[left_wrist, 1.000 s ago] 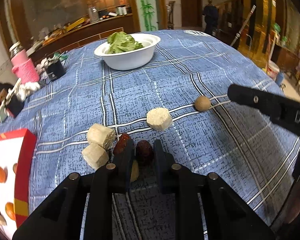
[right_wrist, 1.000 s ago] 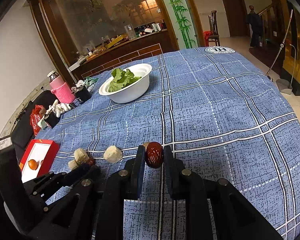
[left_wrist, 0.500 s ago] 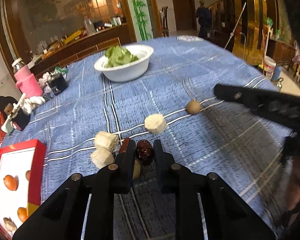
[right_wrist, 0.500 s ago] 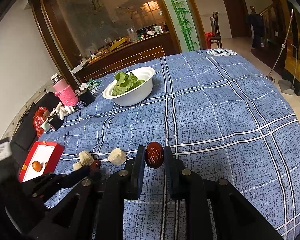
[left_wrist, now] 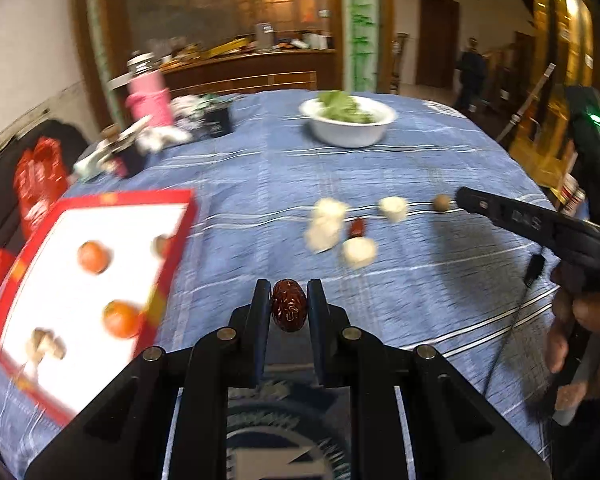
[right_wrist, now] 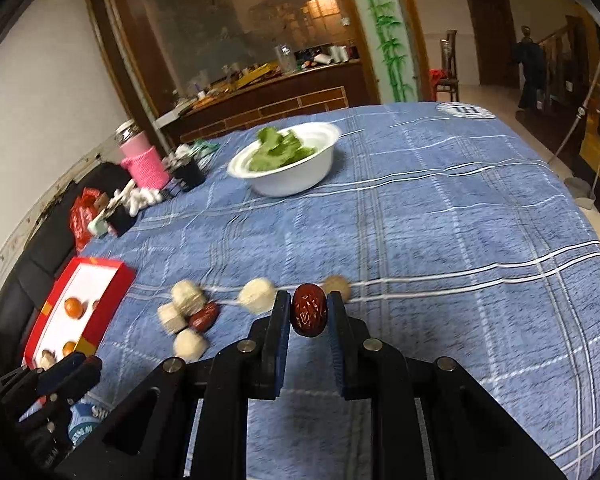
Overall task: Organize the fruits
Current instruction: 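Carry both red dates over the red-rimmed tray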
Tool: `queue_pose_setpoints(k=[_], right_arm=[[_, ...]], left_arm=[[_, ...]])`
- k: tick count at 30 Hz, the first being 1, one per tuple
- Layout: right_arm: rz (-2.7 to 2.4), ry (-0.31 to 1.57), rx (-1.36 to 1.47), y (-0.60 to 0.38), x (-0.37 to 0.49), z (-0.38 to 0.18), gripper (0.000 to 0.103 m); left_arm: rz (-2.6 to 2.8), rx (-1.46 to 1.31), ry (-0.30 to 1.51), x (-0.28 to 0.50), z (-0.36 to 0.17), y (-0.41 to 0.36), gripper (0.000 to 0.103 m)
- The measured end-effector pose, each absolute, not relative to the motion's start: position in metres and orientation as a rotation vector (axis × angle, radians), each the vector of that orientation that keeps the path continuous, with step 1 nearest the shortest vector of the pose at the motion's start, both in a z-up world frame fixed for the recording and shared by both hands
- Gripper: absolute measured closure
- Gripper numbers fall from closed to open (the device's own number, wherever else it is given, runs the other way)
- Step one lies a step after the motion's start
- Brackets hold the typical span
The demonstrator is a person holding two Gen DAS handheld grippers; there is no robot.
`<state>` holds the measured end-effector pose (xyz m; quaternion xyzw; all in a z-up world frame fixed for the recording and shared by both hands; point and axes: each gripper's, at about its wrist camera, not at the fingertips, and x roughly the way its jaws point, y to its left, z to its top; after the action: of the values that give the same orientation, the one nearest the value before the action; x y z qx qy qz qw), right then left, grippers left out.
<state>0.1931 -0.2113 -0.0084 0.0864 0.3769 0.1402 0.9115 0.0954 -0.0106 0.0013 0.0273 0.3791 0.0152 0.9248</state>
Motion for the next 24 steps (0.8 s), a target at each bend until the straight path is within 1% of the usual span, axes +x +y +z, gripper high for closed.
queue_pose_setpoints(k=[12,24], right_arm=[[0.452,0.762,0.06,-0.12,0.11,0.017,0.084],[0.563,0.733,-0.013,-0.044,0.077,0.038,0.084]], left_arm=[[0.139,-0.062,0.782,0.057,0.006,0.059,0.087],[0.275,-0.161,0.712,0.025,0.029,0.129,0.087]])
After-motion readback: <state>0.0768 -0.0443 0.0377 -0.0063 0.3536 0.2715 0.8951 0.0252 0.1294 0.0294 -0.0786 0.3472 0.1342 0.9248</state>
